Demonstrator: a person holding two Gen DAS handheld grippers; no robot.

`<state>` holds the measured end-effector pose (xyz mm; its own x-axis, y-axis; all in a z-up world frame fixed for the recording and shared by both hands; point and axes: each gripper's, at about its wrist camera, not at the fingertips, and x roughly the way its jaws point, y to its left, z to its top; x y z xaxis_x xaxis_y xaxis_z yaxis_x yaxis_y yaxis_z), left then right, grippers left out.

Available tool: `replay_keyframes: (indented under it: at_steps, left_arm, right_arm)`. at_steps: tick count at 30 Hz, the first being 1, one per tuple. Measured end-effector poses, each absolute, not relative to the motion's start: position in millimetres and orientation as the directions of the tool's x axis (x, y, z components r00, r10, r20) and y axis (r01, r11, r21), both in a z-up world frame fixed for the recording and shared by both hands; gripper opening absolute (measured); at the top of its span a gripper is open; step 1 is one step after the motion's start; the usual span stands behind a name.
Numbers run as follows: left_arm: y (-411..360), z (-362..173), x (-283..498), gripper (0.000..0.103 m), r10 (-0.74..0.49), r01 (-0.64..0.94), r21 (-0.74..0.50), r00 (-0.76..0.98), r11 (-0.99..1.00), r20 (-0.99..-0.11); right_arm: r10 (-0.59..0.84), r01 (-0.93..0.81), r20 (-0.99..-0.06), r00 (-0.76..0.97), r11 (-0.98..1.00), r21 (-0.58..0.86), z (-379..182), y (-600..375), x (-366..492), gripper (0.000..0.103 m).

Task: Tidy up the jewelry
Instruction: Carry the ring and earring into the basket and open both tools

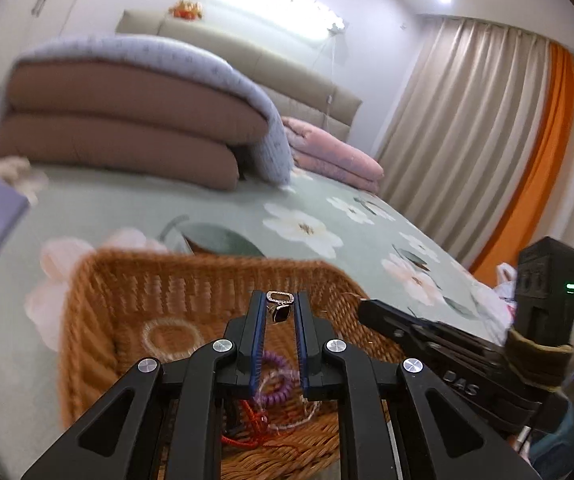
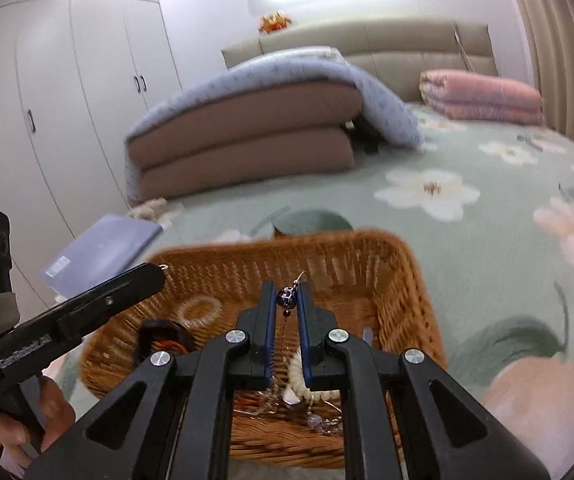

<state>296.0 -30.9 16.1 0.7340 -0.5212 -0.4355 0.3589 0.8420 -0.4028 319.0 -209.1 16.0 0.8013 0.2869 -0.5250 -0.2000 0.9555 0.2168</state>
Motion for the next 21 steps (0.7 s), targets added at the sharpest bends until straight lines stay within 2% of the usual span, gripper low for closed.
replay_keyframes:
  at_steps: [3,8,9,12,13,17,21]
  left_arm:
    - [-32,6,304,0.014,-0.553,0.365,-0.438,0.695,0.822,-0.459]
    - [-33,0,302,0.014,-0.542,0.356,-0.43,0.697,0.83,-0.469]
    - [-33,-1,303,0.019,-0.55,0.356,-0.441,0.69,0.824,-0.471]
    - [-26,-2,303,0.062,-0.544,0.333,-0.464,0.703,0.821,-0.458]
    - [-22,-1,301,0.064,-0.536,0.327,-0.466,0.718,0.822,-0.443]
    - [-12,9,292,0.064,-0.518,0.324,-0.457,0.752,0.828,-0.406]
    - [-12,18,272,0.064,-0.473,0.303,-0.422,0.79,0.855,-0.39]
  right_arm:
    - [0.269,-0.18,-0.567,0.779,0.961,0.208,2,-207,326,0.012]
    - [0.261,-0.181,-0.568,0.781,0.964,0.194,0,-203,321,0.012]
    - [0.259,-0.174,-0.568,0.781,0.964,0.2,-1,-204,321,0.013]
    - [0.321,-0.181,-0.573,0.754,0.94,0.288,-6,-215,324,0.02]
    - [0.332,-0.178,-0.569,0.752,0.934,0.31,-7,-219,324,0.024]
    - [0.33,-0.168,-0.535,0.778,0.93,0.328,0,-227,316,0.026]
    - [0.277,-0.161,-0.497,0.823,0.951,0.263,13,-221,296,0.031]
